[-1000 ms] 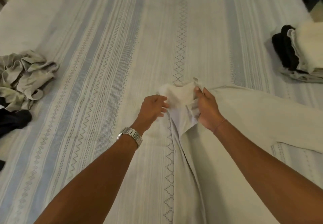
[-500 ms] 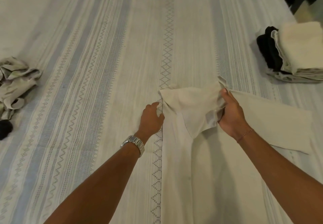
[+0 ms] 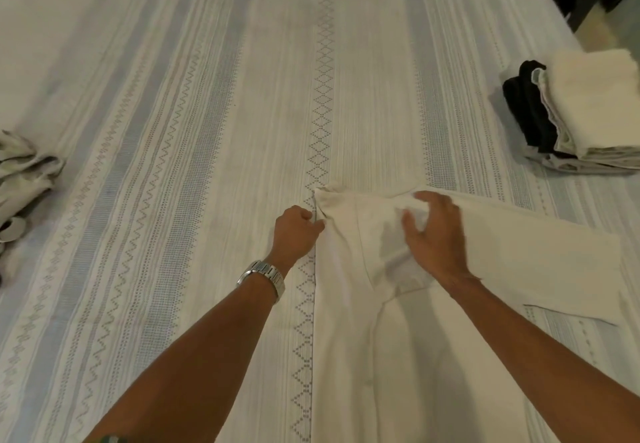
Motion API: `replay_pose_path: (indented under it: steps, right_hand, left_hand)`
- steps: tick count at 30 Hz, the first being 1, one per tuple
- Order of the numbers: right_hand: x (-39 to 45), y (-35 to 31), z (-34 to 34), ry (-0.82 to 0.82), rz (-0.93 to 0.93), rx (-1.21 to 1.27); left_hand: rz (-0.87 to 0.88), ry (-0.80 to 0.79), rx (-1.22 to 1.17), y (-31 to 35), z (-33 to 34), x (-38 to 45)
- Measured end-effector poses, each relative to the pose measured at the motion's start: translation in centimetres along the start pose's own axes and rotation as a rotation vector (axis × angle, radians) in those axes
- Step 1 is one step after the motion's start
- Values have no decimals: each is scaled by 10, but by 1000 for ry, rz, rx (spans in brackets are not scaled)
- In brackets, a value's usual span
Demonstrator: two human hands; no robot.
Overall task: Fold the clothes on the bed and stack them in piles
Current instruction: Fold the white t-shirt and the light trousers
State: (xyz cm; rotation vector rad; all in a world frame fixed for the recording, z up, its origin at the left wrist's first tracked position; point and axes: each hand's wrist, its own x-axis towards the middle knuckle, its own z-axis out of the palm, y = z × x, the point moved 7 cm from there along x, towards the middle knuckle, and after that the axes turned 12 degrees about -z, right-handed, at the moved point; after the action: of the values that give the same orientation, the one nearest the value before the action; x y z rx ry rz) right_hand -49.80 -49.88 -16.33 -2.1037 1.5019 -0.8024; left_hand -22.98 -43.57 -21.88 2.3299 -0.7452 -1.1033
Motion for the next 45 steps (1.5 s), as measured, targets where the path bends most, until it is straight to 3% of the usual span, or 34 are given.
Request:
replay_pose_path:
  steps: [2,5,14,22,28,40,43,45]
  right_hand:
    - [16,-23,39,-221,-139,89]
    - [42,-57,90,-410,-303,72]
    - [88,-72,151,-627,-142,-57]
    - [107,-75,154,-620,-261,53]
    - [107,-80,151,-606,-423,-119]
    - [113,-63,161,-543,-337,116]
    - [114,-69,162,-526,-472,-68]
    - [113,-72,159,-408,-554,-223]
  left_hand:
    - [-26,-66,-94,-6,0,4]
    - [-56,-163,-241,-18,-2,13]
    - [-98,-379,-330,-28,-4,24]
    - [-162,-383,-300,-31,4,30]
    - [-166,-427,-309,-34,5,32]
    - [-180,-478,-320,-38,6,36]
    - [-183,-465,-327,-38,6,37]
    - [-185,-456,-333,-38,7,37]
